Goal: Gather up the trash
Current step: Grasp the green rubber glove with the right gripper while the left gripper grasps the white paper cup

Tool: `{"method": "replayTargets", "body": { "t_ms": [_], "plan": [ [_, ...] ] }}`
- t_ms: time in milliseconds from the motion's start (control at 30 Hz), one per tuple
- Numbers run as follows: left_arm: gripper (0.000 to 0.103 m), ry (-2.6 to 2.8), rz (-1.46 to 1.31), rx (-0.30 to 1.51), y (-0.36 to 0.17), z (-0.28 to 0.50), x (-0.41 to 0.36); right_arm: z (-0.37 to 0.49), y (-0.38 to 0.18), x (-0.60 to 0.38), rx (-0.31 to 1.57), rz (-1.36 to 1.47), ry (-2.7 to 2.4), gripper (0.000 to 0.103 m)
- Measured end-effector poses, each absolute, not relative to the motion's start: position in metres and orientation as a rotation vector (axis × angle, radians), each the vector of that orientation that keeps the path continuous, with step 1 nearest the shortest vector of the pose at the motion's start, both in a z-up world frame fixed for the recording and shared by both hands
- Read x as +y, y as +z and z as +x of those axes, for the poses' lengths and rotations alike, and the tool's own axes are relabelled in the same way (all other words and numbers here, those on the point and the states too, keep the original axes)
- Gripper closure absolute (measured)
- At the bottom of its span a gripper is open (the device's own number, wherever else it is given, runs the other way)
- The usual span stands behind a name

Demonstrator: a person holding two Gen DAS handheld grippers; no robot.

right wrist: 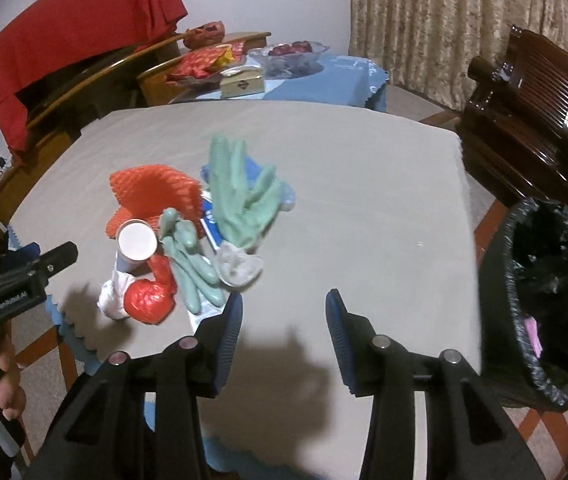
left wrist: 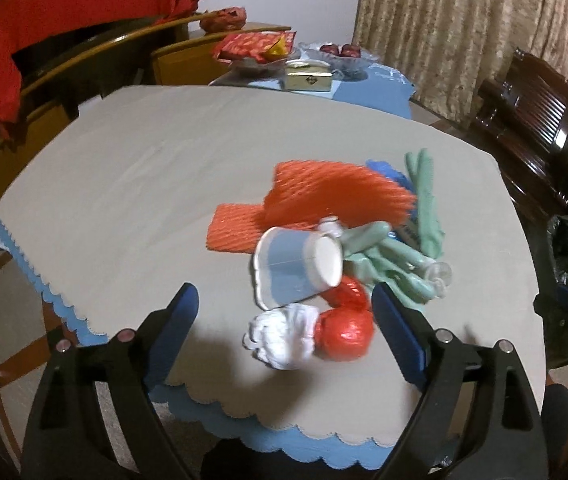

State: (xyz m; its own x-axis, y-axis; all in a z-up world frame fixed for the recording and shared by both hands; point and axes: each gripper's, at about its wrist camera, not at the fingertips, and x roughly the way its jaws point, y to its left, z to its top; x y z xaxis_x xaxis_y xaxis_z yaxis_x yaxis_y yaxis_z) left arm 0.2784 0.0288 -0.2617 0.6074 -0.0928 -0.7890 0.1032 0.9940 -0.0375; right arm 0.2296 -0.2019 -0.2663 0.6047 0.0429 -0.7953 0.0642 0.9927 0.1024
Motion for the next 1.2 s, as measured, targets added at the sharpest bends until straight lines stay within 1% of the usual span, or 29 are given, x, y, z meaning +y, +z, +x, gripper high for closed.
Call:
{"method": "replayTargets", "body": {
  "t_ms": [233,600,967,1000,1100,1200],
  "plan": [
    [0.017,-0.135,-0.003,0.941,-0.284,0.298,0.033,0.255,-0.288,-0.176,0.933,0.118,-0.007,0.06],
    [0.017,-0.176,0.003,1.014,-0.333,0.339,0.029,0.285,-0.311,-0.172,0.957,0.115,-0.008,0.06],
    [0.017,-0.178,-0.002,1.044,-0.352,0.355,0.031,0.318,-0.329,-0.16,0.971,0.118,0.006,0.058],
    [0.018,-0.177,-0.001,1.046,-0.353,0.356,0.031,0.321,-0.332,-0.159,0.975,0.12,0.006,0.058],
    [0.029,-0.181,-0.007,1.056,-0.356,0.356,0.03,0.328,-0.34,-0.162,0.988,0.137,0.002,0.058],
    [0.03,-0.181,-0.008,1.062,-0.359,0.357,0.029,0.332,-0.343,-0.163,0.992,0.151,0.007,0.058]
  ]
}}
